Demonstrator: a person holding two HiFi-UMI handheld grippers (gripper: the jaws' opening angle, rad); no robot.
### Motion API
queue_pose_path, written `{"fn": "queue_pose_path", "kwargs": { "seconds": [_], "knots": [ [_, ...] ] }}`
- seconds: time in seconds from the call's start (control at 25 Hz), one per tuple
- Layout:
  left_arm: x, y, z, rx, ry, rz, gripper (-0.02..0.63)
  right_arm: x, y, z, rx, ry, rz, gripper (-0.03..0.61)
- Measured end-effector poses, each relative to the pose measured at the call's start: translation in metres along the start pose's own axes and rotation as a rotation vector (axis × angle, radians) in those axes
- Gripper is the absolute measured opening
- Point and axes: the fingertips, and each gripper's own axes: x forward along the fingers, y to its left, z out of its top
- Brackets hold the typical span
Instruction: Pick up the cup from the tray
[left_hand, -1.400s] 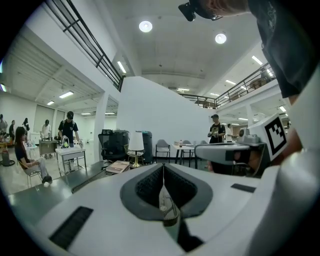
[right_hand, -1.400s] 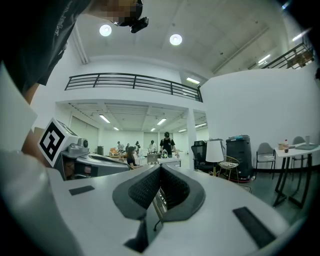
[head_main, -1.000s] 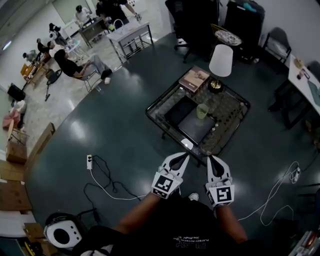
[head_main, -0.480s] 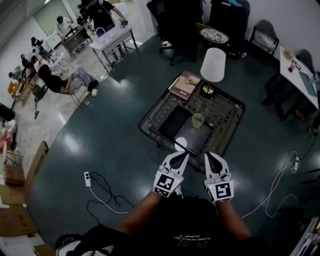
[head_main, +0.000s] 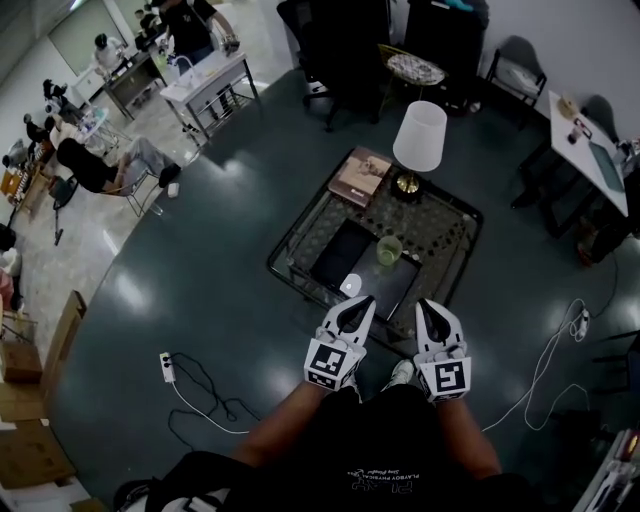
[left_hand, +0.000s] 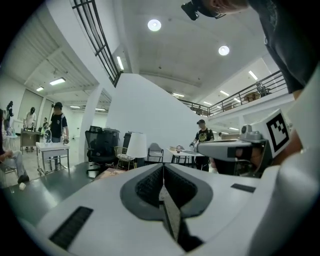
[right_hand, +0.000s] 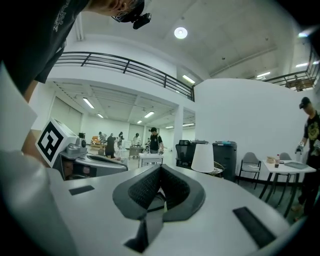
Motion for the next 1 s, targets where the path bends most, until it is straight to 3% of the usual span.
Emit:
{"fn": "queue_pose_path", "kwargs": {
  "seconds": [0.32, 0.64, 1.0],
  "knots": [
    [0.042, 0.003, 0.002, 0.025, 0.014, 0.053, 0.011, 0.021, -0.040, -0.013, 0.006, -0.022, 0.060, 0.008],
    [0.087, -0.004, 0.011, -0.009, 0.026, 0.096, 0.011, 0.041, -0.083, -0.018, 0.063, -0.037, 0.127, 0.009],
    [0.121, -0.009, 0.002, 0.044, 0.072, 0.183, 0.011, 0.056, -0.117, -0.024, 0.082, -0.037, 0.215, 0.008]
  ]
}}
